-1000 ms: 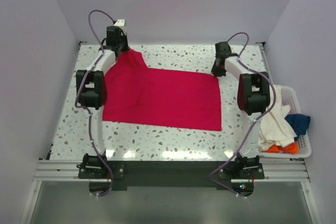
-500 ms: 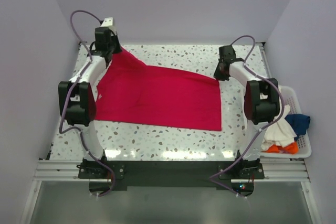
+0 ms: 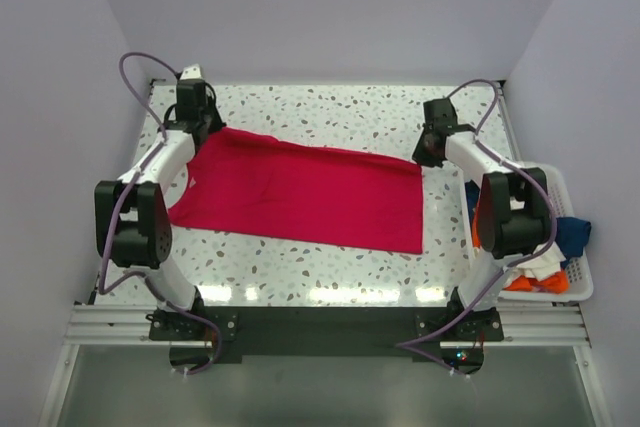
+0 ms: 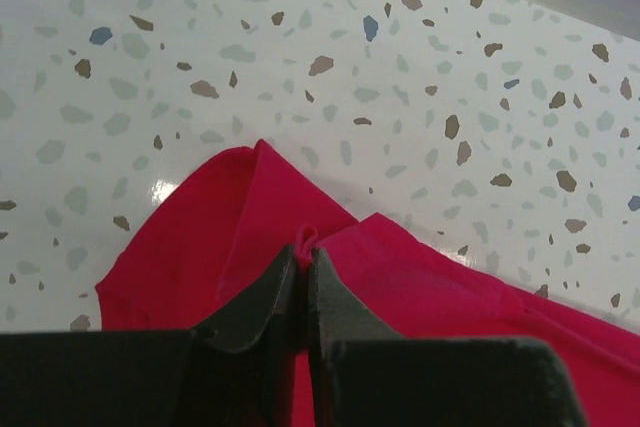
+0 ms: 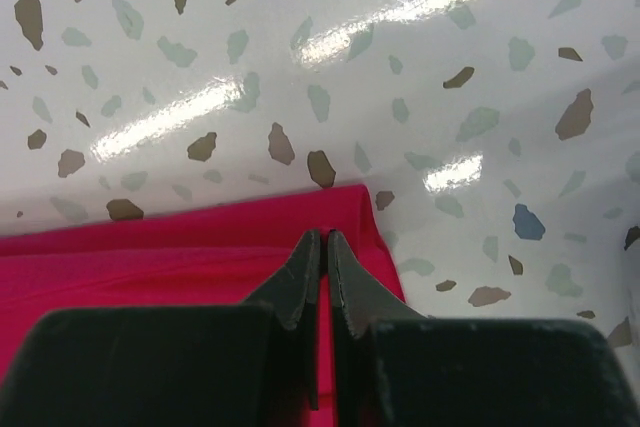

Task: Fold and stack the t-shirts
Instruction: Fold the tshirt

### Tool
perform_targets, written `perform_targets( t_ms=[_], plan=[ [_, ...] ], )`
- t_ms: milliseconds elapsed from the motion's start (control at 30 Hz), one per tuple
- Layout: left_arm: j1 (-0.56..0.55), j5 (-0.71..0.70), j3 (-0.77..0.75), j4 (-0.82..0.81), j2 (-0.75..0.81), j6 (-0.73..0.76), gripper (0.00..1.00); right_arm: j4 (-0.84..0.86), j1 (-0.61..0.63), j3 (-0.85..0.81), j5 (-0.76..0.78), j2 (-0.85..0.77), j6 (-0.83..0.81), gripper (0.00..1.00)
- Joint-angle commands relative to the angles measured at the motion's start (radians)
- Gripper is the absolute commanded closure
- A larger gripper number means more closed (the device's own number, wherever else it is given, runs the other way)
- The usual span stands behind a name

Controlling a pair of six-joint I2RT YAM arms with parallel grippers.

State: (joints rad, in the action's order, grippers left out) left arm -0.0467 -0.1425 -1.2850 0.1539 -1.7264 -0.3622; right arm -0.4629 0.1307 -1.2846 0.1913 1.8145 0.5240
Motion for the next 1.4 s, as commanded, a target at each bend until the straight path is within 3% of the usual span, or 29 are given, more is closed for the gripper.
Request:
perform_targets(
  t_ms=[0, 667, 1367],
  plan=[
    [0.008, -0.060, 0.022, 0.041, 0.086, -0.060, 0.96, 0.012, 0.000, 0.030, 0.017, -0.073, 0.014, 1.00],
    [0.016, -0.037, 0.119, 0.113, 0.234, -0.090, 0.96, 0.029, 0.024, 0.130, 0.005, -0.181, 0.010, 1.00],
    [0.028, 0.017, 0.245, 0.167, 0.286, -0.124, 0.96, 0.046, 0.027, 0.267, -0.024, -0.253, 0.018, 1.00]
  ],
)
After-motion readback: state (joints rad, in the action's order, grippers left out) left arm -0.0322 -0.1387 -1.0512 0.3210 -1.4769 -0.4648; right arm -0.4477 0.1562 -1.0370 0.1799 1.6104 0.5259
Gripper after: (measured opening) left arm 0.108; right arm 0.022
